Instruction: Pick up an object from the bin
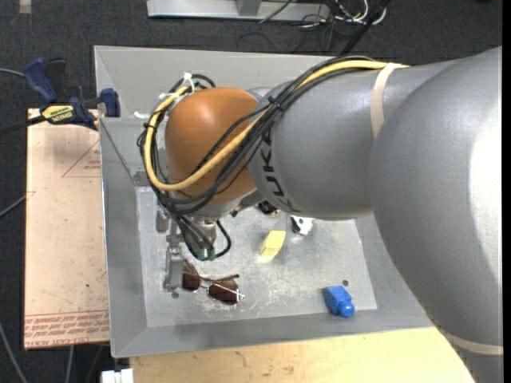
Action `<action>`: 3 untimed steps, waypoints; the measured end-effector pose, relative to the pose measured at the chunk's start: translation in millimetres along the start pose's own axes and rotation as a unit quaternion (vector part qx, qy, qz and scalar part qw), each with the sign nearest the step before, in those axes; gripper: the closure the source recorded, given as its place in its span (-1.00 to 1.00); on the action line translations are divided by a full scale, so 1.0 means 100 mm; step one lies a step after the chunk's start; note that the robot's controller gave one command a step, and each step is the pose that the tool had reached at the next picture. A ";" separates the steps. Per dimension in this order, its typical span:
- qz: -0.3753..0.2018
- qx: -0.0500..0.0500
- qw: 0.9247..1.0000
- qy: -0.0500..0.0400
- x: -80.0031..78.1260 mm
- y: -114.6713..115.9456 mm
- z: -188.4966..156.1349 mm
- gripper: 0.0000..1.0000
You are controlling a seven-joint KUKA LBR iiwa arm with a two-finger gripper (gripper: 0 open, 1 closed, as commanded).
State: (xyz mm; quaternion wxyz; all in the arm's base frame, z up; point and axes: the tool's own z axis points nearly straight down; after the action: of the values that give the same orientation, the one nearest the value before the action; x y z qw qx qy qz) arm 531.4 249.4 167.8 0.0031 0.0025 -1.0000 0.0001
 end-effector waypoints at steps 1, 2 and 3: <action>0.003 -0.001 1.000 -0.003 -0.02 -0.02 -0.05 -1.00; -0.035 -0.001 0.999 -0.005 0.37 -0.50 0.73 -1.00; -0.035 -0.002 0.999 -0.008 0.44 -0.63 0.98 -1.00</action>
Offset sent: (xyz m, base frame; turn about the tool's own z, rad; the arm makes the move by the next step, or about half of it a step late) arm -0.0498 -0.0658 -0.0978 -0.0921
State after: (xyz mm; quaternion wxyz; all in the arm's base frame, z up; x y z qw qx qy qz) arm 487.4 186.3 69.8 -0.0050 0.0371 -0.9993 -0.0017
